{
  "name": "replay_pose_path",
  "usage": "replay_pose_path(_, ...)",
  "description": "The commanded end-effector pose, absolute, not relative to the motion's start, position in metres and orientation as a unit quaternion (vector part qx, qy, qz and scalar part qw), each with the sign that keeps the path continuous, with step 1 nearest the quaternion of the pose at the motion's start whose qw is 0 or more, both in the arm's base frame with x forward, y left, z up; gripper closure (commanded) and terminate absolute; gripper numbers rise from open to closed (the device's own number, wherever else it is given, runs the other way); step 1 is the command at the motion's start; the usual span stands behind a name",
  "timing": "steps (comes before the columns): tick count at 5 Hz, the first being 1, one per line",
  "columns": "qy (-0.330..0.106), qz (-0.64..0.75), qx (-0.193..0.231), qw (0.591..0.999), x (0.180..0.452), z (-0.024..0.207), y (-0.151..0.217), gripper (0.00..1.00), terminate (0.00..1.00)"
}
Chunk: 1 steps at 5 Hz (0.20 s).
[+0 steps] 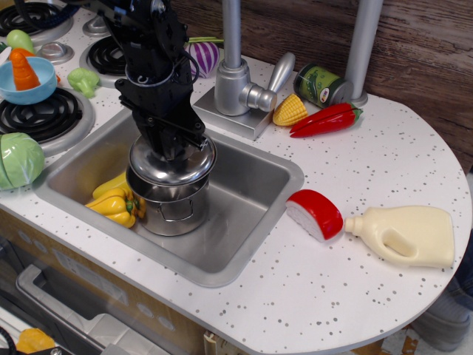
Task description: Put lid on pot or pan
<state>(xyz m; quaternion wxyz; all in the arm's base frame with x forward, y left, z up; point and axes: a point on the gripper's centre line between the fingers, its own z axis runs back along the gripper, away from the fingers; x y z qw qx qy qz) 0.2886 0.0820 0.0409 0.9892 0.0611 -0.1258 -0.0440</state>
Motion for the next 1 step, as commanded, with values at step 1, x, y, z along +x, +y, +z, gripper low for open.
replay_pose_path(1, -0.145, -0.048, 0.068, 0.986, 0.2888, 0.0333, 0.0884, 1.0, 1.0)
